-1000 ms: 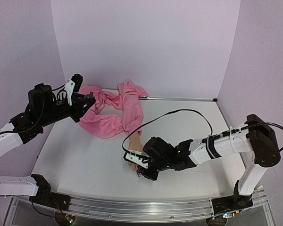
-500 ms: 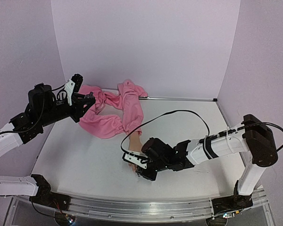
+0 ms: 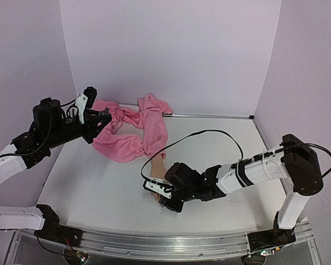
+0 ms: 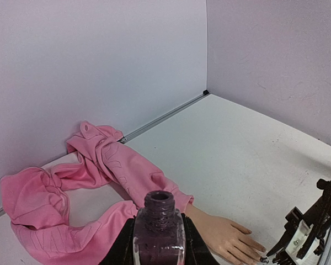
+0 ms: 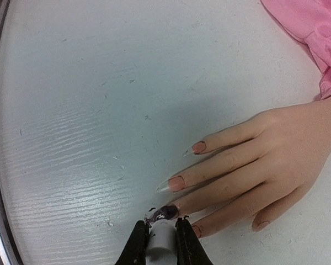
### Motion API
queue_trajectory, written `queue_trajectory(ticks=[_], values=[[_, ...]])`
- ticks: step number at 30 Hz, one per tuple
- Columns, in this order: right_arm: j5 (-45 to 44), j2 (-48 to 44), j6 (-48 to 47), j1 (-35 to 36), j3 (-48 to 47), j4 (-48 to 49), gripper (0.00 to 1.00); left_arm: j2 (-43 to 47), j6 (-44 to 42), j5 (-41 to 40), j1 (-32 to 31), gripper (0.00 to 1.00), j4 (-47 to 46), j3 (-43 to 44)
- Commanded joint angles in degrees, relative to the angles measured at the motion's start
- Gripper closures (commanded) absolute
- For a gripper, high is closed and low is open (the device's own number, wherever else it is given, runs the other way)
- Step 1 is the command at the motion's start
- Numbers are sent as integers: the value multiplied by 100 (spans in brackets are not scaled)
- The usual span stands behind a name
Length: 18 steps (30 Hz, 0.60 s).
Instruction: Paint the nails
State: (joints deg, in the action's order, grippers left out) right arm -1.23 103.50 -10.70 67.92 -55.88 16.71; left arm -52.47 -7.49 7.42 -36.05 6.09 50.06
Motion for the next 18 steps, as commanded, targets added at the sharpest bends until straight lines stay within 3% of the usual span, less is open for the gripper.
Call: queue_trajectory(ticks=[1, 18], values=[[-85, 40, -16, 37, -198, 24, 100, 88, 15, 37, 11, 100, -292, 37], [-15, -118, 72, 54, -3, -114, 100, 111, 18, 25, 11, 100, -292, 14]])
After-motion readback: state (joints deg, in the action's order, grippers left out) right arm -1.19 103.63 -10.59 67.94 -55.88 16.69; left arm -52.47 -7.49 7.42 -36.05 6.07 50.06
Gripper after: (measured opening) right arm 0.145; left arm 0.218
